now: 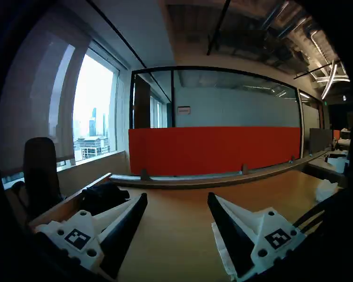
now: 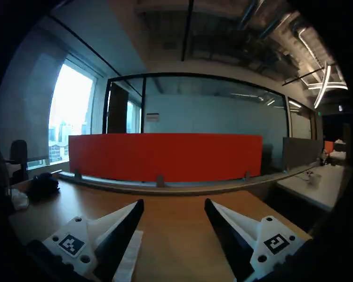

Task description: Fold towel

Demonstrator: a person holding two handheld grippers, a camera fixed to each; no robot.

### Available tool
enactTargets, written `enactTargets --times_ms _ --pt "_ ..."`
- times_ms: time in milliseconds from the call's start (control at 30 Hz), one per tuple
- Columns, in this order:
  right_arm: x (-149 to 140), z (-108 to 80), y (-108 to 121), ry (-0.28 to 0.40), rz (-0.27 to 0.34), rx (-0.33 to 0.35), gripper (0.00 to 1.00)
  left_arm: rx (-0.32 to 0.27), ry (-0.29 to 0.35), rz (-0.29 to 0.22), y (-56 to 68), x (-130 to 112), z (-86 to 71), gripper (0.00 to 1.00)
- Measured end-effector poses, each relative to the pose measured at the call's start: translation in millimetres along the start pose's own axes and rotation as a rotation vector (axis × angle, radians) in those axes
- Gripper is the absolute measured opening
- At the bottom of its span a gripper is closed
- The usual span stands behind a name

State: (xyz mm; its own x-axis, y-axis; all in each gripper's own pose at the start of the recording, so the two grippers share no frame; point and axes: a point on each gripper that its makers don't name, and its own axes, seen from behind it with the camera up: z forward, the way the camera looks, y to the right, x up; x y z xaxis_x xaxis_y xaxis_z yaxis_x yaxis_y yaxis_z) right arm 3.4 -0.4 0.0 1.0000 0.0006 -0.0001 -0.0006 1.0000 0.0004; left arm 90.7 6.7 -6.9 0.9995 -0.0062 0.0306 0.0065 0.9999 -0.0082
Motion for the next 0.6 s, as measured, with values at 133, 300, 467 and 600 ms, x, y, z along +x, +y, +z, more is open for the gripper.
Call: enactTargets --times_ms 133,300,467,600 --pt "19 -0.1 -2 0.001 0.003 0.004 1.0 0.003 -0.004 0.005 1.5 17 -1.7 0.95" --pt "36 0.5 -2 -0.001 0.006 0.006 1.0 0.002 -0.015 0.006 2.7 33 -2.1 0.95" --pt "49 1.6 -5 -0.002 0.001 0.018 1.0 0.008 -0.019 0.007 0.2 44 -1.3 0.95" --pt "50 2.9 -9 -0.02 -0.015 0.028 1.0 -0.013 -0.043 0.01 3.1 43 0.5 0.95"
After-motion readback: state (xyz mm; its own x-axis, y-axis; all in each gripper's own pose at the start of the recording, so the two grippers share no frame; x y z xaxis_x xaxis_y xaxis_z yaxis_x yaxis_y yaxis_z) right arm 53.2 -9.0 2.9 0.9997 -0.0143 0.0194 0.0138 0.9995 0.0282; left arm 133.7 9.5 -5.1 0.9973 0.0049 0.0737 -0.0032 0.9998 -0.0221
